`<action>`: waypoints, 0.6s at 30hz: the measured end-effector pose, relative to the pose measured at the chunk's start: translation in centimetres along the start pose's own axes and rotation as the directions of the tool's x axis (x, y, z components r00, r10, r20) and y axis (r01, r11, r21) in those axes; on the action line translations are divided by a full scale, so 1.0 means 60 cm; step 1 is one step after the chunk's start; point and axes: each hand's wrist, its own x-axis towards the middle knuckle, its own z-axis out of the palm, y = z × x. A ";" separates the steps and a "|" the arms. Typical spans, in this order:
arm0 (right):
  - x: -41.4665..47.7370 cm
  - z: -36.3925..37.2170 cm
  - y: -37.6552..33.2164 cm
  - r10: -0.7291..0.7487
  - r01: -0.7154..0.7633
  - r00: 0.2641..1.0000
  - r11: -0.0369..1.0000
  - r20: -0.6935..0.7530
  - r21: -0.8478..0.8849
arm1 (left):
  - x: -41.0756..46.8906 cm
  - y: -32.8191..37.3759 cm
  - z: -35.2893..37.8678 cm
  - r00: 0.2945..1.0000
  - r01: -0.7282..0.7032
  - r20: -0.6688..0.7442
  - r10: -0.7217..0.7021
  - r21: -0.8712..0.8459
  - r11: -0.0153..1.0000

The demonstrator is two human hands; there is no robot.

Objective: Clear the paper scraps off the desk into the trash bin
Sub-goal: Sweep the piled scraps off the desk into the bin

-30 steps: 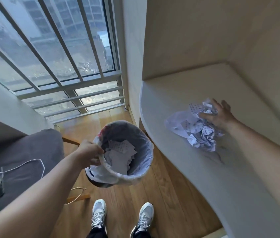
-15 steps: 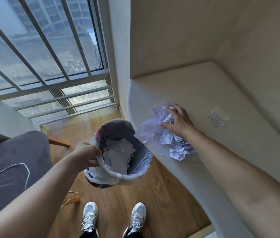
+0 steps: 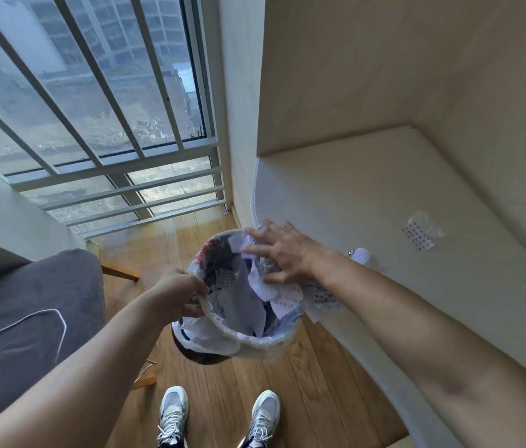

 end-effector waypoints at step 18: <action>-0.158 0.094 -0.042 0.825 -0.682 0.555 0.377 0.107 0.627 | 0.000 0.002 0.032 0.997 0.008 0.077 -0.013 0.056 0.998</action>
